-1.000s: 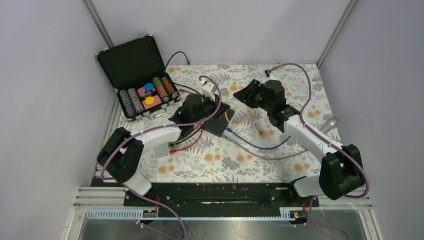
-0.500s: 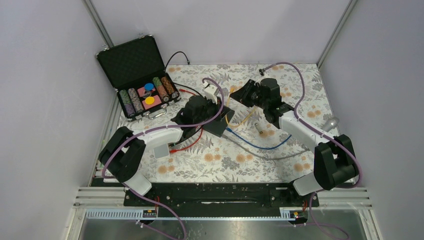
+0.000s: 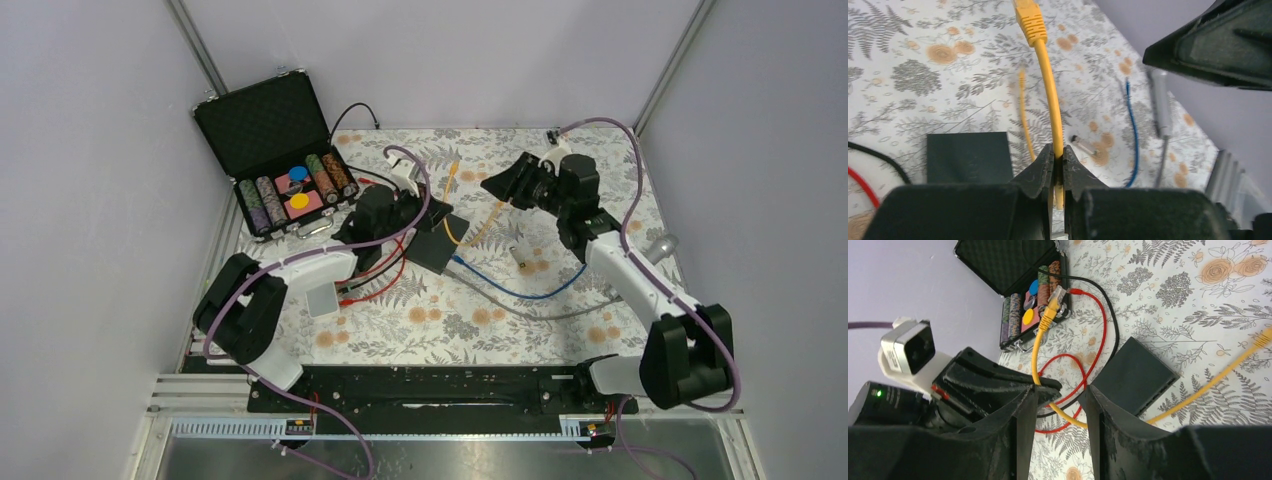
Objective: Insert the plug into the switch port
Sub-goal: Pick up the connector from the center of the board.
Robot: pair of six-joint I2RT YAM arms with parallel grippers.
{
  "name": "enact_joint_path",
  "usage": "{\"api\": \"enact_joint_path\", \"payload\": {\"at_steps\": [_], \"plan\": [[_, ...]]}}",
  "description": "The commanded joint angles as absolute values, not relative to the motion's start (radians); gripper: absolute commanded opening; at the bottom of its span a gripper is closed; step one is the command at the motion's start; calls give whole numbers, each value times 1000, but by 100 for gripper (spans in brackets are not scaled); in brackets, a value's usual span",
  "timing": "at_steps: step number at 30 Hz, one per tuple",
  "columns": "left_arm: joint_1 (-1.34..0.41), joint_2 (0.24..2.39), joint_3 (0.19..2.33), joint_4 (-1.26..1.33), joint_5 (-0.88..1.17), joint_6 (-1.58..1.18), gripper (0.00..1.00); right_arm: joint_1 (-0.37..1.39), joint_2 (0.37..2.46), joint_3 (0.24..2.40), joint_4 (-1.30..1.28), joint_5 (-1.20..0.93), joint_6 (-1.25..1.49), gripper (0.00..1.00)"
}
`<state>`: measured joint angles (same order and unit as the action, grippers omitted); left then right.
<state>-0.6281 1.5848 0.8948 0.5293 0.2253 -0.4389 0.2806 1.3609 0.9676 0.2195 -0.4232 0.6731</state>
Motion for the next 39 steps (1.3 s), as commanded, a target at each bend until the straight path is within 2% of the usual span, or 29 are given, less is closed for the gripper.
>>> {"api": "enact_joint_path", "payload": {"at_steps": [1, 5, 8, 10, 15, 21, 28, 31, 35, 39], "plan": [[-591, 1514, 848, 748, 331, -558, 0, 253, 1257, 859, 350, -494, 616, 48], [-524, 1510, 790, 939, 427, -707, 0, 227, 1267, 721, 757, -703, 550, 53], [-473, 1520, 780, 1016, 485, -795, 0, 208, 1348, 811, 791, -865, 562, 55], [-447, 1532, 768, 1096, 516, -860, 0, 193, 1387, 843, 820, -883, 614, 56], [-394, 1608, 773, 1382, 643, -1058, 0, 180, 1466, 832, 1099, -894, 793, 58], [-386, 1658, 797, 1434, 720, -1127, 0, 172, 1606, 978, 1359, -942, 1088, 54], [-385, 1662, 794, 1432, 734, -1117, 0, 167, 1533, 985, 1100, -903, 933, 55], [-386, 1648, 781, 1379, 706, -1067, 0, 174, 1506, 1006, 906, -824, 912, 54], [-408, 1583, 769, 1136, 633, -888, 0, 232, 1435, 1014, 590, -603, 868, 50], [-487, 1483, 828, 698, 448, -569, 0, 313, 1417, 1107, 356, -476, 765, 50]]}}
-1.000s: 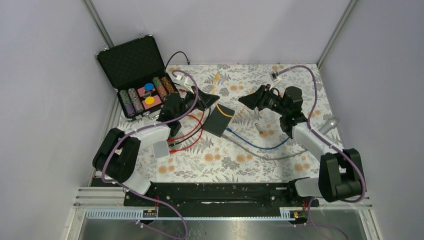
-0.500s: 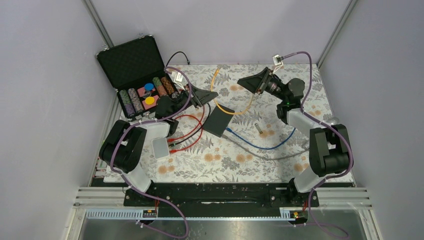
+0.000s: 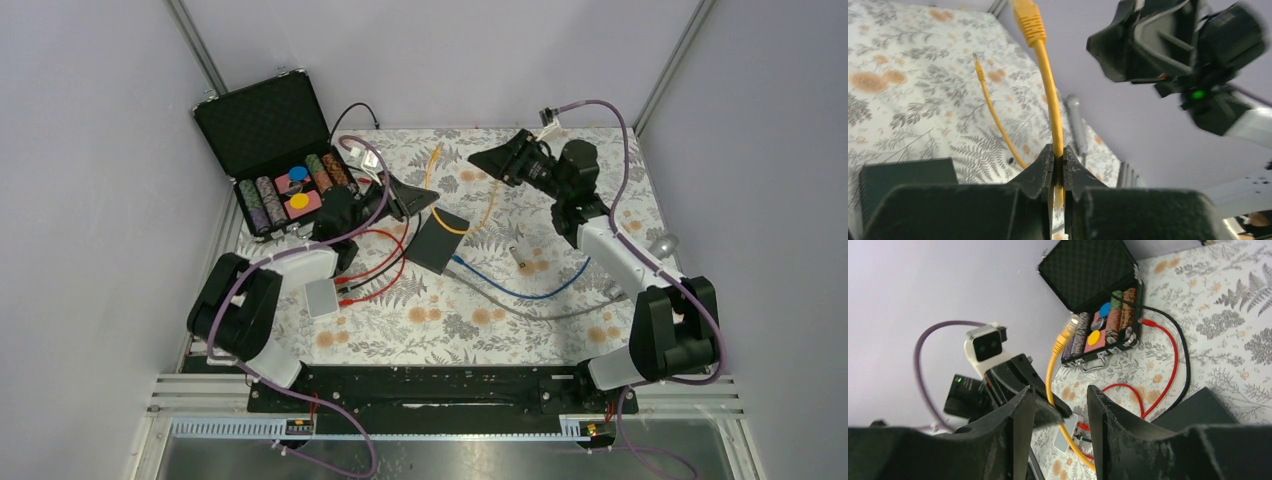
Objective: Insert the plug into the switch port
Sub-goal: Pick up the connector from the center of the board.
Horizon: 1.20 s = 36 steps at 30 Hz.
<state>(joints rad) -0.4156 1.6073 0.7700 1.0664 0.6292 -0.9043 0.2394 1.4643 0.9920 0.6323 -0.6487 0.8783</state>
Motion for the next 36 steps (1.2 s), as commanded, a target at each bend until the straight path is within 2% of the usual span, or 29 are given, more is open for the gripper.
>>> {"api": "enact_joint_path", "payload": {"at_steps": [1, 5, 8, 11, 19, 23, 25, 30, 31, 32, 33, 36], "plan": [[-513, 1468, 853, 614, 395, -499, 0, 332, 1433, 1138, 299, -452, 746, 50], [-571, 1458, 886, 523, 255, -389, 0, 374, 1514, 1233, 195, -417, 754, 49], [-593, 1469, 910, 474, 208, -355, 0, 397, 1564, 1277, 176, -408, 758, 49], [-605, 1476, 908, 479, 175, -353, 0, 413, 1620, 1346, 52, -384, 755, 47], [-629, 1512, 941, 440, 128, -334, 0, 431, 1595, 1281, 55, -312, 772, 48], [-650, 1519, 950, 428, 110, -316, 0, 434, 1648, 1281, 137, -390, 807, 46], [-652, 1518, 947, 436, 111, -325, 0, 438, 1678, 1294, 139, -415, 811, 40], [-658, 1507, 952, 427, 106, -325, 2, 439, 1712, 1275, 192, -463, 843, 17], [-658, 1507, 952, 420, 102, -324, 2, 439, 1709, 1266, 204, -469, 847, 9], [-658, 1506, 954, 414, 103, -324, 4, 439, 1704, 1254, 226, -473, 846, 1], [-658, 1505, 956, 405, 106, -328, 9, 439, 1694, 1241, 258, -479, 831, 0], [-652, 1482, 971, 324, 124, -346, 46, 408, 1681, 1243, 278, -595, 687, 0]]}}
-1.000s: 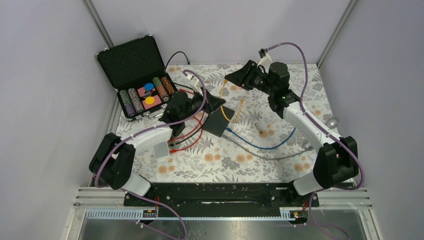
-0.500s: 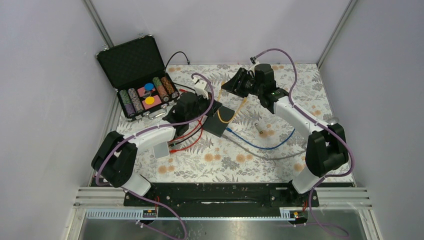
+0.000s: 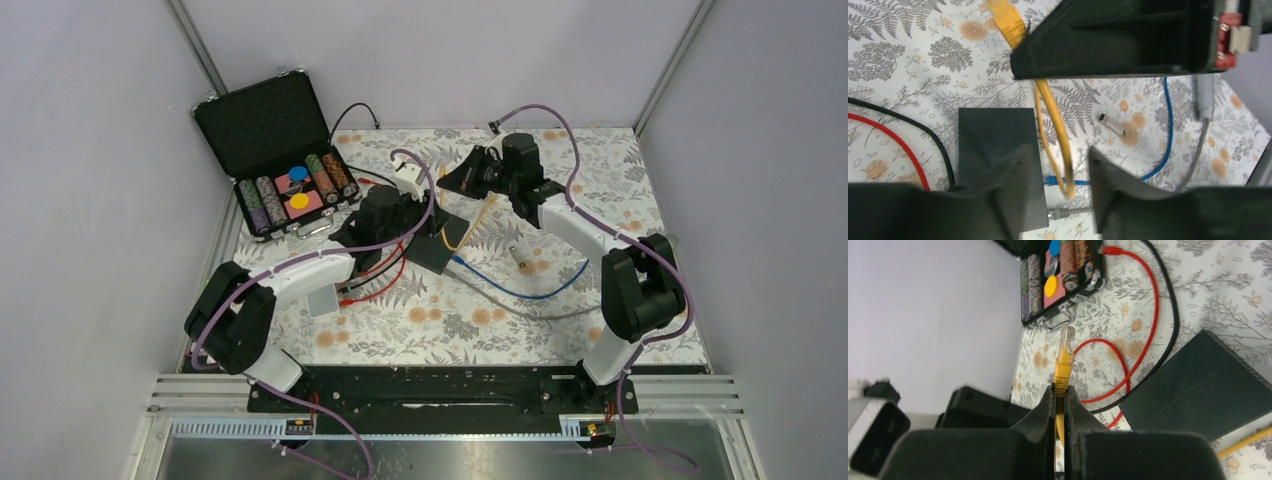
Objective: Insert the plug into the switch port
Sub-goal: Pick up the connector from the center of the board.
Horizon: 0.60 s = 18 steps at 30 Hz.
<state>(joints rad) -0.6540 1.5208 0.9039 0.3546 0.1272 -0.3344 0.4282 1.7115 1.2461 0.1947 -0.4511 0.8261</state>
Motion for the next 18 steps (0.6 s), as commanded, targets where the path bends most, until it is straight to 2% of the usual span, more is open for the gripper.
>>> {"api": "enact_joint_path", "payload": {"at_steps": [1, 2, 4, 6, 7, 10, 12, 18], "plan": [[-642, 1462, 982, 281, 143, -353, 54, 382, 1694, 1262, 278, -717, 619, 0], [-623, 1446, 991, 242, 172, -361, 59, 346, 1722, 1301, 268, -883, 564, 0], [-566, 1416, 1008, 180, 266, -404, 62, 288, 1778, 1370, 280, -1197, 557, 0], [-491, 1404, 1025, 161, 402, -485, 64, 264, 1793, 1354, 443, -1406, 634, 0], [-452, 1407, 1035, 163, 493, -537, 64, 259, 1795, 1309, 618, -1461, 728, 0], [-369, 1432, 1046, 246, 683, -692, 64, 257, 1880, 1280, 1402, -1575, 1259, 0], [-340, 1444, 1047, 323, 762, -754, 64, 254, 1937, 1326, 1485, -1619, 1431, 0], [-324, 1507, 1107, 368, 887, -763, 67, 253, 1917, 1278, 1486, -1620, 1382, 0]]}}
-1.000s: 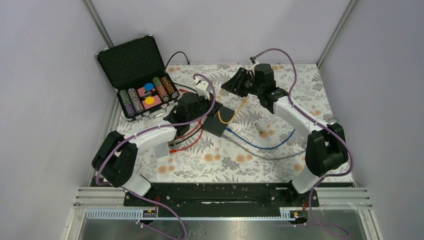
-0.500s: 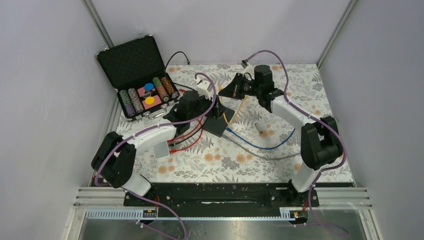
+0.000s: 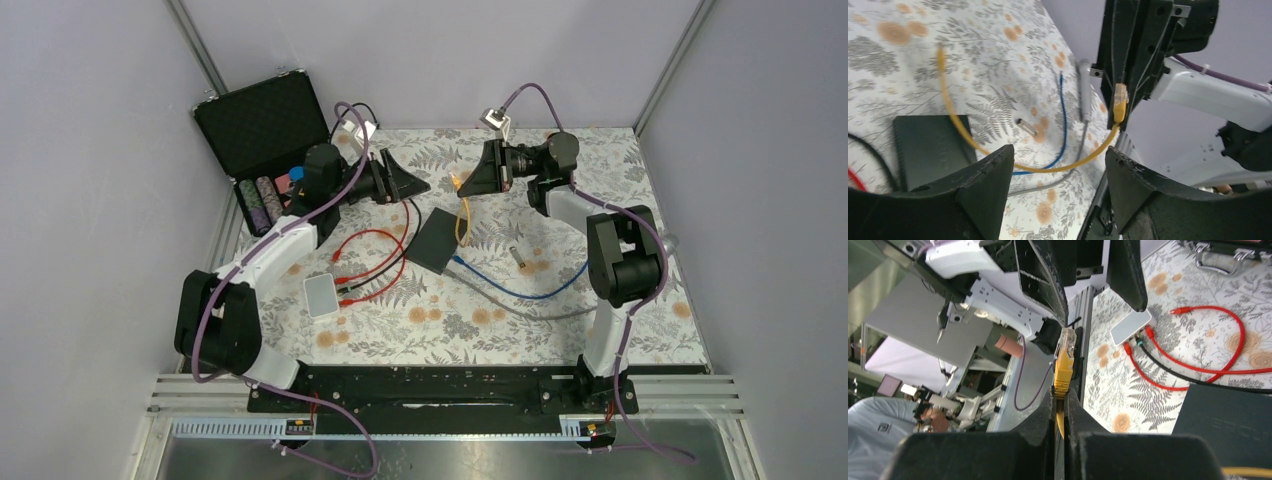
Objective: Insert the plug into the switch port
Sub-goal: Pick up the connector from the center of the board.
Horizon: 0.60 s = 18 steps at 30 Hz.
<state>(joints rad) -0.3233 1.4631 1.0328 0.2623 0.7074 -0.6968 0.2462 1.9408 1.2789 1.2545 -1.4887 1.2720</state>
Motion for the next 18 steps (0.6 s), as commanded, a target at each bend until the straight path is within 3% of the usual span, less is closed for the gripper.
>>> {"api": "enact_joint_path", "payload": {"at_steps": [1, 8, 18], "plan": [[-324, 1520, 1107, 421, 909, -799, 67, 254, 1917, 1276, 1486, -1620, 1383, 0], [-325, 1651, 1107, 829, 985, -1130, 68, 271, 1920, 1261, 1486, -1621, 1387, 0], [-324, 1693, 1113, 926, 1001, -1207, 67, 291, 1944, 1277, 1484, -1620, 1415, 0]]}}
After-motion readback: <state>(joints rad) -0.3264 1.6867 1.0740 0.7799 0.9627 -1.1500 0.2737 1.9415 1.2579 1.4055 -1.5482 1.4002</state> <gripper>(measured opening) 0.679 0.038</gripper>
